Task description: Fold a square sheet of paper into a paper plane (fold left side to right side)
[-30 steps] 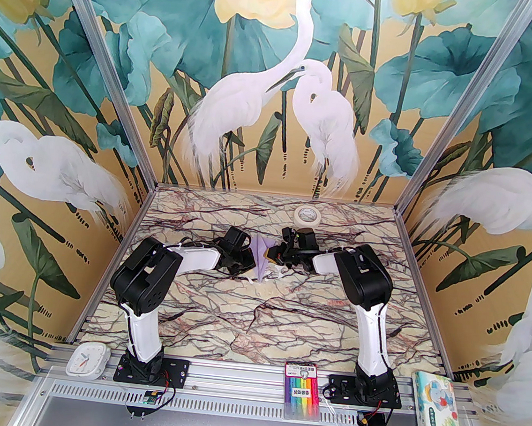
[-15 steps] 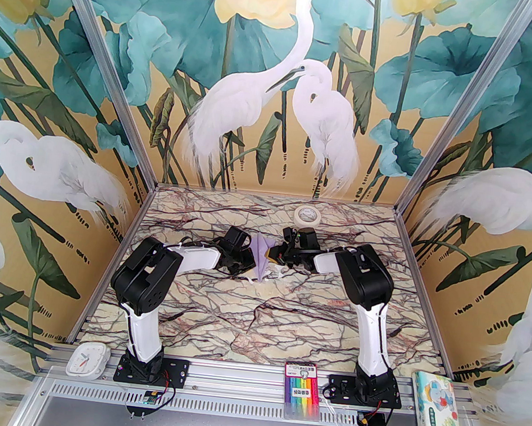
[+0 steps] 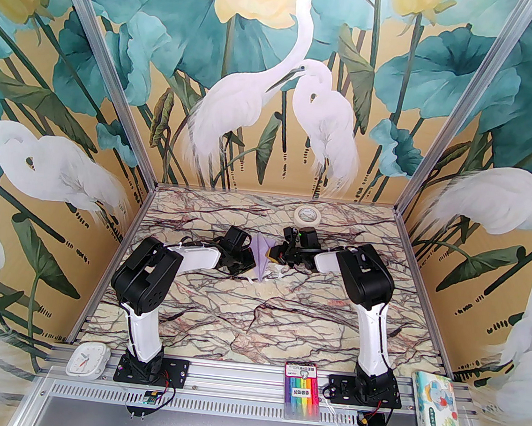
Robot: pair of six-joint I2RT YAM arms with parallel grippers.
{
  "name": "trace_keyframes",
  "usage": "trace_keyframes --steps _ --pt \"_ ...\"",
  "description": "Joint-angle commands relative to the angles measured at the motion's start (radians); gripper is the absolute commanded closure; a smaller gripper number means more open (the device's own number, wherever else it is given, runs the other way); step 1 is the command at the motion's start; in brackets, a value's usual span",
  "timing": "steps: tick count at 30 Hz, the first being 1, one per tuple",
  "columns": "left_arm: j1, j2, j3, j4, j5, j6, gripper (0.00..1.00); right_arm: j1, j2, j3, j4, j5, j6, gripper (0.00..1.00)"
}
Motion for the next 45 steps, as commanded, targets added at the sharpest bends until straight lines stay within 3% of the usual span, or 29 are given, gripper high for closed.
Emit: trace_keyframes --steps 1,16,22,26,32,45 --pt "0.001 0.058 -0.002 -0.073 -0.059 0.013 1.0 -0.01 -0.018 0.01 -0.04 0.016 -0.022 0.95" --pt "0.001 0.046 0.002 -0.081 -0.065 0.016 1.0 -0.015 -0.011 0.0 -0.058 0.028 -0.024 0.98" --pt "0.001 -0.032 0.01 -0.056 -0.048 0.032 1.0 -0.015 -0.009 -0.001 -0.07 0.028 -0.031 0.99" --pt "0.0 -0.099 -0.019 0.016 0.002 0.038 1.0 -0.015 -0.009 0.002 -0.072 0.027 -0.034 0.98" --pt "0.001 -0.113 -0.104 0.196 0.164 -0.01 1.0 -0.015 -0.008 0.0 -0.069 0.027 -0.031 0.98" --pt "-0.002 -0.126 -0.309 0.495 0.239 -0.15 1.0 -0.016 -0.009 -0.001 -0.063 0.026 -0.028 0.98"
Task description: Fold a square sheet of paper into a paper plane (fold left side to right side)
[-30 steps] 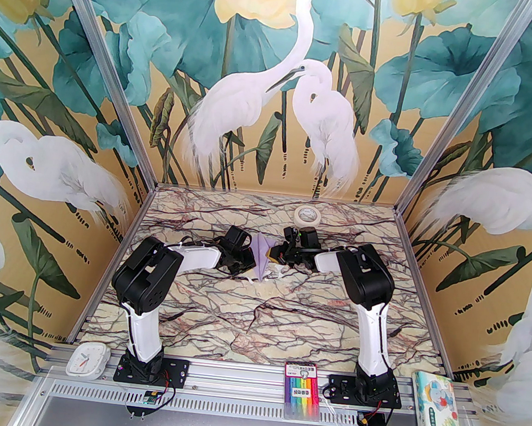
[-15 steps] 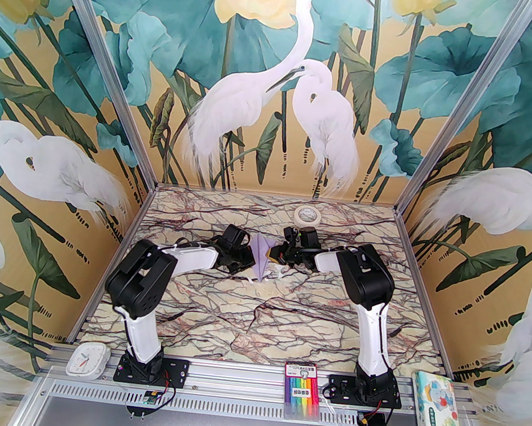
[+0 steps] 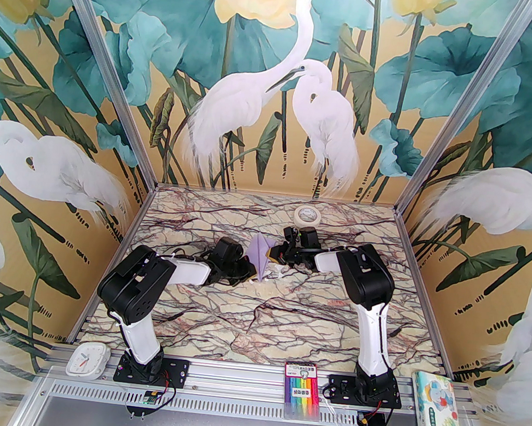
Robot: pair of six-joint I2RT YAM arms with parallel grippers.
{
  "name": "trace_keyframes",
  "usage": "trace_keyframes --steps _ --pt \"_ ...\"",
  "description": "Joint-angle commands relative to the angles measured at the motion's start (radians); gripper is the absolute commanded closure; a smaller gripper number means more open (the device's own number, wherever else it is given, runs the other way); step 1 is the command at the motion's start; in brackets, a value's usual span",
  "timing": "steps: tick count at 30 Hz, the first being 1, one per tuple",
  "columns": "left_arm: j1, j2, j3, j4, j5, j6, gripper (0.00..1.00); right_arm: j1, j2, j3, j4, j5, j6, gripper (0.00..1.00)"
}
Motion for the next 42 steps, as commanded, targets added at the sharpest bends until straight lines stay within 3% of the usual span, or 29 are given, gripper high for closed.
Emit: trace_keyframes --steps 1,13,42 --pt "-0.004 -0.017 -0.017 0.116 0.048 -0.042 1.0 -0.012 -0.008 -0.003 -0.054 0.027 -0.019 0.98" --pt "-0.007 0.051 -0.049 0.266 0.087 -0.092 1.0 -0.012 -0.008 0.0 -0.061 0.026 -0.023 0.98" --pt "-0.02 0.132 -0.05 0.329 0.109 -0.108 0.99 -0.012 -0.01 -0.003 -0.058 0.022 -0.022 0.98"
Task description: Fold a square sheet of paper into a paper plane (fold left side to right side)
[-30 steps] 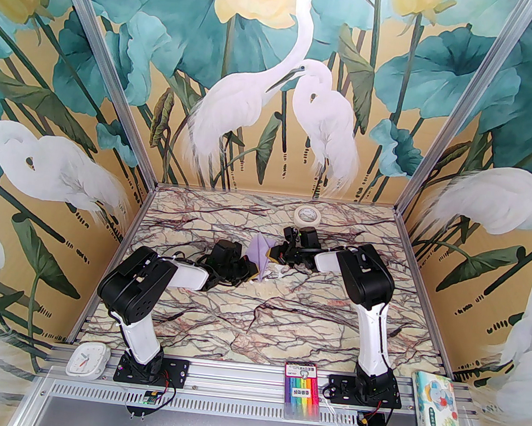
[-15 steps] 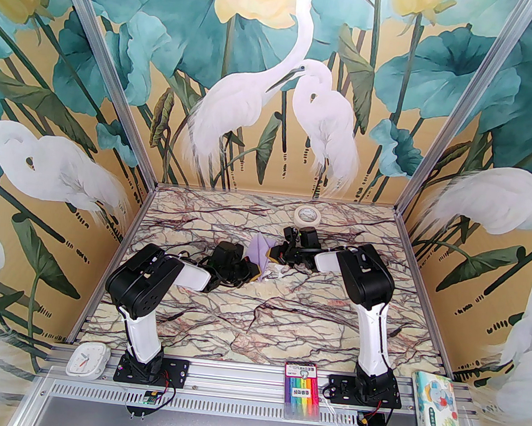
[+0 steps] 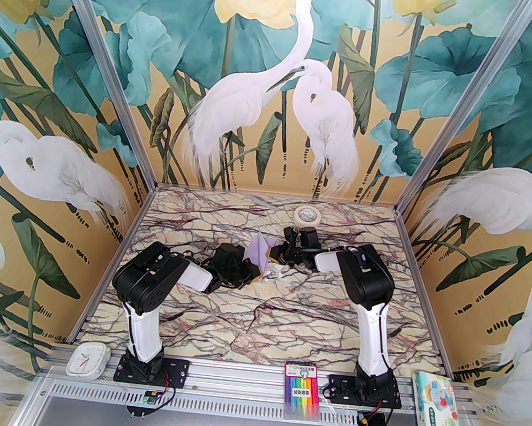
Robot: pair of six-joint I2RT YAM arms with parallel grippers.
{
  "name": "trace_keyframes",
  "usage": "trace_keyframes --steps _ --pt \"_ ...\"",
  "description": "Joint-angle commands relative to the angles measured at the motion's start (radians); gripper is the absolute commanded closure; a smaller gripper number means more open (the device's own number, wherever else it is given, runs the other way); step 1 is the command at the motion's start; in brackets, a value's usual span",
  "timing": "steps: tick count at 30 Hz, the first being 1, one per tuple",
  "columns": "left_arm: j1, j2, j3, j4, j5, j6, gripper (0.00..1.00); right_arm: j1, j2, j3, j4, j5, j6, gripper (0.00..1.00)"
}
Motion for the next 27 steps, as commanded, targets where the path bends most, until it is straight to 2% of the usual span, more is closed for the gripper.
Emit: trace_keyframes --steps 1,5,15,27 --pt "-0.009 0.022 -0.001 0.016 0.023 -0.012 1.0 -0.013 -0.009 -0.004 -0.058 0.022 -0.021 0.98" --pt "-0.01 0.022 0.001 -0.022 0.005 -0.008 1.0 -0.012 -0.011 -0.005 -0.056 0.022 -0.022 0.98" --pt "-0.011 0.007 0.051 -0.323 -0.1 0.055 1.0 -0.012 -0.016 -0.007 -0.053 0.027 -0.018 0.98" --pt "-0.015 0.042 0.109 -0.49 -0.137 0.064 1.0 -0.013 -0.079 -0.014 -0.104 0.081 -0.051 0.98"
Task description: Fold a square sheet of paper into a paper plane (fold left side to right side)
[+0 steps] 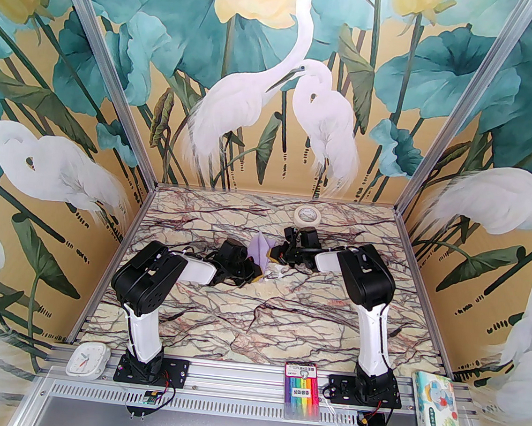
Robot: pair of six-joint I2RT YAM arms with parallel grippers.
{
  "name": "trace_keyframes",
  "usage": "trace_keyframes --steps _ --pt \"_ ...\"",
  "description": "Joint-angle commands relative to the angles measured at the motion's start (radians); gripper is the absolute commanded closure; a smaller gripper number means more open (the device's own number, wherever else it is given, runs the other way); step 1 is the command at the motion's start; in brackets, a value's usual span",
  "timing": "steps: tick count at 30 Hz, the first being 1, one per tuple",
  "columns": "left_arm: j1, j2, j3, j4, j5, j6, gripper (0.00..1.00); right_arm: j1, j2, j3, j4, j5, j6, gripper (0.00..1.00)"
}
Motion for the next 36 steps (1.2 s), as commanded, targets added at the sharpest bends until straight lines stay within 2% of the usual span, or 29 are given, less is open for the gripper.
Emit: trace_keyframes --steps 1,4,25,36 --pt "-0.005 0.053 -0.015 -0.194 -0.102 0.023 1.0 -0.011 -0.055 -0.006 -0.055 0.054 -0.04 0.97" --pt "-0.004 0.054 -0.01 -0.199 -0.1 0.022 1.0 -0.011 -0.062 -0.002 -0.071 0.056 -0.049 0.94" --pt "-0.009 0.064 0.008 -0.195 -0.07 0.034 1.0 -0.005 0.017 0.086 -0.149 0.056 -0.08 0.95" --pt "-0.011 0.051 0.013 -0.199 -0.068 0.036 1.0 -0.001 0.038 0.144 -0.324 0.136 -0.128 0.99"
